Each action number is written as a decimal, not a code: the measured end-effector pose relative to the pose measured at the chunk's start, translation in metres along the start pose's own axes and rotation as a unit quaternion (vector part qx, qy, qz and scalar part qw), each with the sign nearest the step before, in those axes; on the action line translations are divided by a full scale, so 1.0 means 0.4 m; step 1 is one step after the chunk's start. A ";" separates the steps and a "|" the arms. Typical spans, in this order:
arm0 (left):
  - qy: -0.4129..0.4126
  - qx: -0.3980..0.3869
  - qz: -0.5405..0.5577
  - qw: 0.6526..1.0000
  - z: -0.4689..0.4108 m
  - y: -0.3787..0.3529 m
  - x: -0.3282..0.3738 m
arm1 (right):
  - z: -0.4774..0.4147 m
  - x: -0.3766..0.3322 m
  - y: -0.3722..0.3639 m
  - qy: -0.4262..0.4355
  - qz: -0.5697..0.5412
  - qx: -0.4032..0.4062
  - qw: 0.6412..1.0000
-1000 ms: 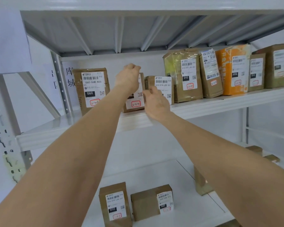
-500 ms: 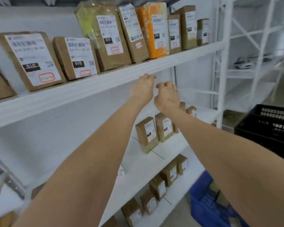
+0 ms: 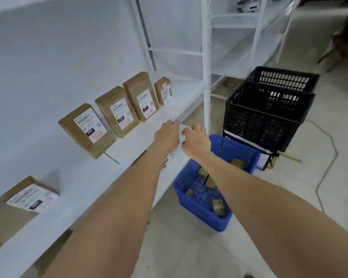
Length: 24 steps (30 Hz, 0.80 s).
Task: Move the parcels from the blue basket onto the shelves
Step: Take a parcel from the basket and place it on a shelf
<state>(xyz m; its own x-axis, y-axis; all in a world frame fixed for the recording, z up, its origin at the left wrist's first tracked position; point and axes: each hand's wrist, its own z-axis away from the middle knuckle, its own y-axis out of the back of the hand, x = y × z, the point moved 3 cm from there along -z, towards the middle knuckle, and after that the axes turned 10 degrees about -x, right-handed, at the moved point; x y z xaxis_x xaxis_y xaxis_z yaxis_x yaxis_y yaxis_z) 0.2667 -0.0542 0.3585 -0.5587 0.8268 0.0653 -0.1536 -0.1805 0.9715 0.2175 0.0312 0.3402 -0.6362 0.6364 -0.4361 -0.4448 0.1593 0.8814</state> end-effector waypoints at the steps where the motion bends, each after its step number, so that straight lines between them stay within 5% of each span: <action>1: 0.002 -0.021 0.001 1.000 -0.030 -0.044 0.038 | -0.012 0.059 -0.015 -0.004 0.006 -0.019 1.000; 10: 0.016 -0.125 0.038 0.991 -0.231 -0.339 0.255 | -0.145 0.445 -0.111 -0.025 0.081 -0.152 0.985; 24: 0.118 -0.239 0.137 0.954 -0.716 -0.718 0.274 | -0.635 0.767 -0.340 -0.014 0.112 -0.329 0.938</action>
<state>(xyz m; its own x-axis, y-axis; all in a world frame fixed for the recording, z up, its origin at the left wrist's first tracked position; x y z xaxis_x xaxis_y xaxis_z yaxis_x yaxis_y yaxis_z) 0.0163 -0.0645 0.0213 -0.7909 0.5802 0.1943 -0.2974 -0.6421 0.7066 -0.0772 0.0132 0.0402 -0.7476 0.6194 -0.2396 -0.5998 -0.4748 0.6441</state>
